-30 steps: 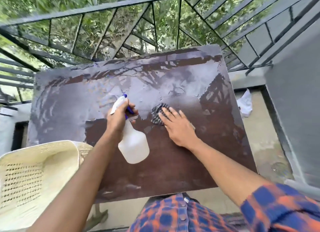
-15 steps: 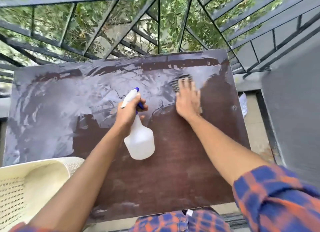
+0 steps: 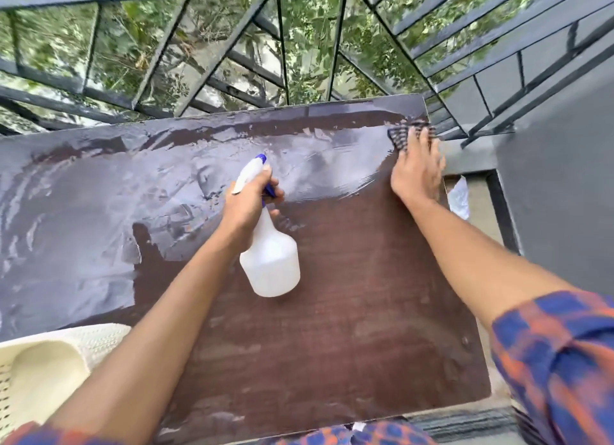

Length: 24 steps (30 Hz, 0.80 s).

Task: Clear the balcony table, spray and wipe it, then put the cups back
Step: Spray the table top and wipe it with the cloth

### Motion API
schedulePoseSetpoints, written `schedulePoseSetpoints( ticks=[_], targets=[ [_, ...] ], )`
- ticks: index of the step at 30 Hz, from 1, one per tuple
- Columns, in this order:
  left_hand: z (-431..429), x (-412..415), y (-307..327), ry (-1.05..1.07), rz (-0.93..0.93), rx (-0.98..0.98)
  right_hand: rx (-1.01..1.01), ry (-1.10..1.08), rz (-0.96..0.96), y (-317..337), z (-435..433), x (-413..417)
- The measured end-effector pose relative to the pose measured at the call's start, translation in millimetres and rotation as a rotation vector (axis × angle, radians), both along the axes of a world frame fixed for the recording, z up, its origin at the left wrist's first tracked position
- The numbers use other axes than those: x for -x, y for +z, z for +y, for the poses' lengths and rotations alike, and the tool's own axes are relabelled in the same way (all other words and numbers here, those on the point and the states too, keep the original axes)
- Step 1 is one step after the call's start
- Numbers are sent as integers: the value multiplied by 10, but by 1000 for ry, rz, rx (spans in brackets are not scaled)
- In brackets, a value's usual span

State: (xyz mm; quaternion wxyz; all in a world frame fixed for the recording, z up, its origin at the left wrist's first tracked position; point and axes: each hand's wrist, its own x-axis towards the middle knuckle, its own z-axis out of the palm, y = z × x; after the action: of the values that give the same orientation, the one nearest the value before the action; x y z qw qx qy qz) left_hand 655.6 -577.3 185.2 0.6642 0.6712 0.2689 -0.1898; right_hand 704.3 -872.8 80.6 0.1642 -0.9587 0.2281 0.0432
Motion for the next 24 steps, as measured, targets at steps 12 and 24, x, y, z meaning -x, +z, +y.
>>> schedulePoseSetpoints(
  ticks=[12,24],
  targets=[
    [-275,-225,-33,23,0,13,20,636,-101,-111,264,699],
    [-206,-286,-63,53,-10,-14,-38,178,-17,-65,556,-1045]
  ],
)
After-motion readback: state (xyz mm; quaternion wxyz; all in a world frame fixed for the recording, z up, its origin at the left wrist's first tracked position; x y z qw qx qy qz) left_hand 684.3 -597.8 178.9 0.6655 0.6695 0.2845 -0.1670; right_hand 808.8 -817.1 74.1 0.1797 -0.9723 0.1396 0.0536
